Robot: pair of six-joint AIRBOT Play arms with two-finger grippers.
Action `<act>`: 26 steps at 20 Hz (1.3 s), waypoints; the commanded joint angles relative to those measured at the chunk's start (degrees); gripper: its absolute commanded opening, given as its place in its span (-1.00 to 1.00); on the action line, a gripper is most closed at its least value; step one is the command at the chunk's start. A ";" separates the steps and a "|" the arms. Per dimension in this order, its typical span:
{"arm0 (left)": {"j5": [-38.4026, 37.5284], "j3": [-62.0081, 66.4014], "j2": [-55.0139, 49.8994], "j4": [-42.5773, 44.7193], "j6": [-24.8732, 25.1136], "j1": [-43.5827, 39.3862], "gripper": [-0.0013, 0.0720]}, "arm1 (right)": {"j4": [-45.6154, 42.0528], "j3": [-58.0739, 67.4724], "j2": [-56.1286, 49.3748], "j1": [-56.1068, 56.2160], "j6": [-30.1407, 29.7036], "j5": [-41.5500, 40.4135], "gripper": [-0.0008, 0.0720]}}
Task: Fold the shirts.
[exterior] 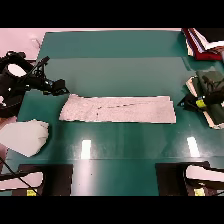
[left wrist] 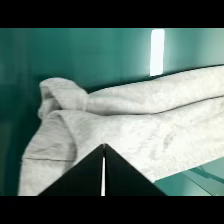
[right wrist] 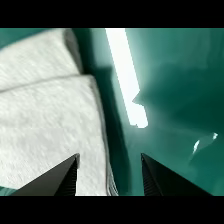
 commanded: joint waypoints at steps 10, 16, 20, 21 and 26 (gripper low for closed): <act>11.78 5.46 -8.20 -3.37 0.37 -23.63 -0.90 | 18.43 -3.17 -3.34 7.04 -9.09 -4.02 -0.94; 11.58 16.61 -21.09 -3.06 -0.96 -32.15 -0.90 | 18.51 9.03 8.17 14.84 -4.09 2.93 -0.94; 10.23 20.06 -26.23 -2.60 -2.73 -34.18 -0.90 | 18.45 15.30 12.31 21.92 -0.79 3.13 -0.94; 9.62 20.06 -26.51 -1.97 -3.23 -34.16 -0.90 | 18.47 16.70 12.79 23.41 -0.31 3.13 -0.94; 7.58 20.06 -26.86 2.75 -5.53 -34.16 -0.90 | 18.47 20.92 13.16 29.40 1.09 2.62 -0.94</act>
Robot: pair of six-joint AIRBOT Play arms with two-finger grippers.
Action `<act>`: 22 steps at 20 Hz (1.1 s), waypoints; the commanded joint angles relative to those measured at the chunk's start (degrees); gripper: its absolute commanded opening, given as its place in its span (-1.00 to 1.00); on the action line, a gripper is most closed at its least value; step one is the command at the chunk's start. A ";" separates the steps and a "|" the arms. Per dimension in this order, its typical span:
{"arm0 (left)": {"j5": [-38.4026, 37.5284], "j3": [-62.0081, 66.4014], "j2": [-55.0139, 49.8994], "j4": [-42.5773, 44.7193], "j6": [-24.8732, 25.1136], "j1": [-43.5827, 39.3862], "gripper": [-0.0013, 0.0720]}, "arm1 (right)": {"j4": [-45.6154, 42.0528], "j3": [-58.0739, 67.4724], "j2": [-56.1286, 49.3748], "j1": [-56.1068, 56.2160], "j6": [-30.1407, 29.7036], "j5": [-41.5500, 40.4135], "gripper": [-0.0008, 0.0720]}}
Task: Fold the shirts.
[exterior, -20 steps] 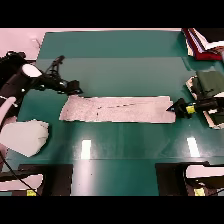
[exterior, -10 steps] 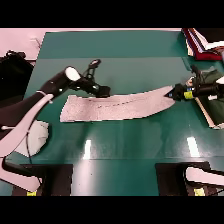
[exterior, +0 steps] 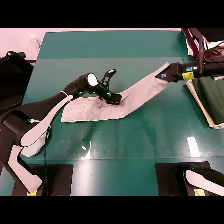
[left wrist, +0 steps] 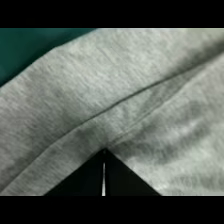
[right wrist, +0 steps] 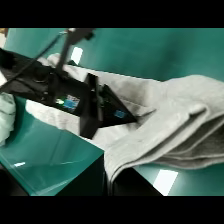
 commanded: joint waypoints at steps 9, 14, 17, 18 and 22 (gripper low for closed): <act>-9.86 8.63 5.79 9.05 -1.11 6.64 -0.90 | 0.20 3.17 0.55 16.20 1.60 -8.00 -0.94; -18.03 15.91 18.32 19.65 -0.66 21.22 -0.90 | 1.99 8.44 -9.18 31.47 1.20 -17.94 -0.94; -18.29 16.22 25.75 20.87 -0.66 28.92 -0.90 | 1.88 17.53 -21.81 41.42 0.26 -23.23 -0.94; -18.29 16.22 27.47 20.87 -0.66 30.80 -0.89 | 1.88 21.14 -26.58 44.30 0.22 -24.17 -0.90; -18.51 16.22 30.73 20.79 -0.70 35.08 -0.90 | 2.01 35.04 -39.52 49.22 1.14 -24.50 0.58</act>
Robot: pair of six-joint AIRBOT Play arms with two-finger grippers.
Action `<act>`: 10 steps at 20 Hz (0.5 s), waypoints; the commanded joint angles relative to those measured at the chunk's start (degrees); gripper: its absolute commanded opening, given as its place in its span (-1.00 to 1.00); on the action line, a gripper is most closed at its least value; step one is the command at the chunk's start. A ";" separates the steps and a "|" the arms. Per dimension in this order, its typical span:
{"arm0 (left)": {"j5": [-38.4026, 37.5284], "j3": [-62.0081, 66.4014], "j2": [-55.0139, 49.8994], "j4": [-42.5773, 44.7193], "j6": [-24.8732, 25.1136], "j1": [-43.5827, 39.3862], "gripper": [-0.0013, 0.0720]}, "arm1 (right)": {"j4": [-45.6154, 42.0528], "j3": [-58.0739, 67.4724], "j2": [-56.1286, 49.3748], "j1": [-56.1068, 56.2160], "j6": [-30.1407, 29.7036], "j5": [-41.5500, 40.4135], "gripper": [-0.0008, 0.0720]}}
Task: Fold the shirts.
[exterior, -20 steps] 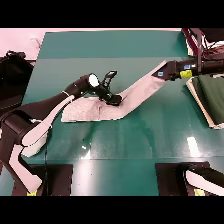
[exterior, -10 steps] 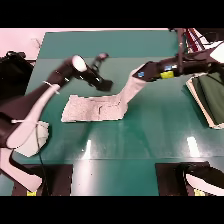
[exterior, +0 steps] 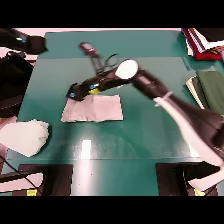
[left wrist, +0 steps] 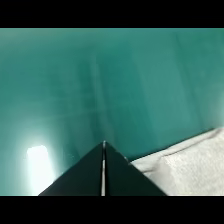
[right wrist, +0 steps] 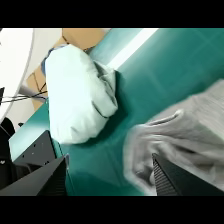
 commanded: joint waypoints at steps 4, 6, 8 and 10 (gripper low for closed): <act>-2.36 0.28 2.93 -0.79 0.04 3.74 -0.90 | -8.13 7.76 -5.79 -1.70 3.45 8.83 0.23; -2.40 0.28 2.93 -1.38 0.04 3.74 -0.89 | -11.06 -0.55 -1.20 -6.95 4.28 10.78 0.23; -2.36 0.24 2.93 -2.80 0.04 3.74 -0.89 | -11.04 -10.80 3.63 -13.11 4.87 11.21 0.23; -2.03 -0.26 2.86 -5.70 0.07 3.74 -0.89 | -10.86 -20.65 6.84 -19.21 5.25 11.37 0.37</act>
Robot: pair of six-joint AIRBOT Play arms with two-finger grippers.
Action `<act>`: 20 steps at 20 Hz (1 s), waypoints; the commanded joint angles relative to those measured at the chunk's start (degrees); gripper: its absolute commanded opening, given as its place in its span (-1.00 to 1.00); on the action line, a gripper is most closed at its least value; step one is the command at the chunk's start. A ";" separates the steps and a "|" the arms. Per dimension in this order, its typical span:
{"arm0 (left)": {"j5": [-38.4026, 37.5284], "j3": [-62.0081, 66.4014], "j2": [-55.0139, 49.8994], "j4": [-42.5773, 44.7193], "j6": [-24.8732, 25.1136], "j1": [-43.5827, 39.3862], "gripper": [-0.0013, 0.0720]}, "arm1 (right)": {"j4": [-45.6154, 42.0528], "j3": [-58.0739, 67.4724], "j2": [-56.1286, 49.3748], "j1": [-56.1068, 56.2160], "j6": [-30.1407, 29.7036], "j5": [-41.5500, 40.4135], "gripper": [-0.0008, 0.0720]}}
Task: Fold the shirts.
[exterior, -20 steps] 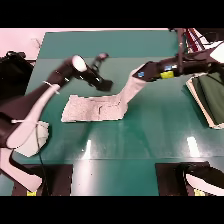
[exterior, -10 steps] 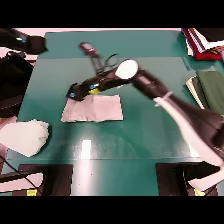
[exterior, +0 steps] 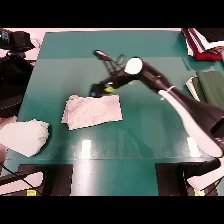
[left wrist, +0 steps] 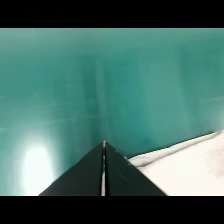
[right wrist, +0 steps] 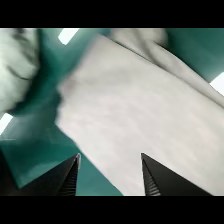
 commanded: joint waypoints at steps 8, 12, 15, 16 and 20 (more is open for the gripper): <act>4.68 -4.52 0.04 -4.96 2.62 -6.60 -0.90 | 10.12 -26.18 -1.42 -13.00 2.29 -4.44 0.75; 4.74 -4.55 -0.63 -5.01 2.75 -8.59 -0.90 | 17.07 -17.88 -9.84 -6.95 0.79 -6.49 0.44; 4.76 -4.55 -0.66 -5.44 2.51 -8.61 -0.90 | 16.28 -11.39 -12.37 -3.52 0.61 -10.56 -0.79; 4.76 -4.55 -0.66 -5.97 2.51 -8.61 -0.90 | 16.11 -9.81 -12.37 -3.37 -0.33 -11.56 -0.94; 5.01 -4.55 -0.66 -6.16 2.36 -10.54 -0.90 | 4.76 -2.45 -9.53 -8.90 2.14 -8.94 -0.94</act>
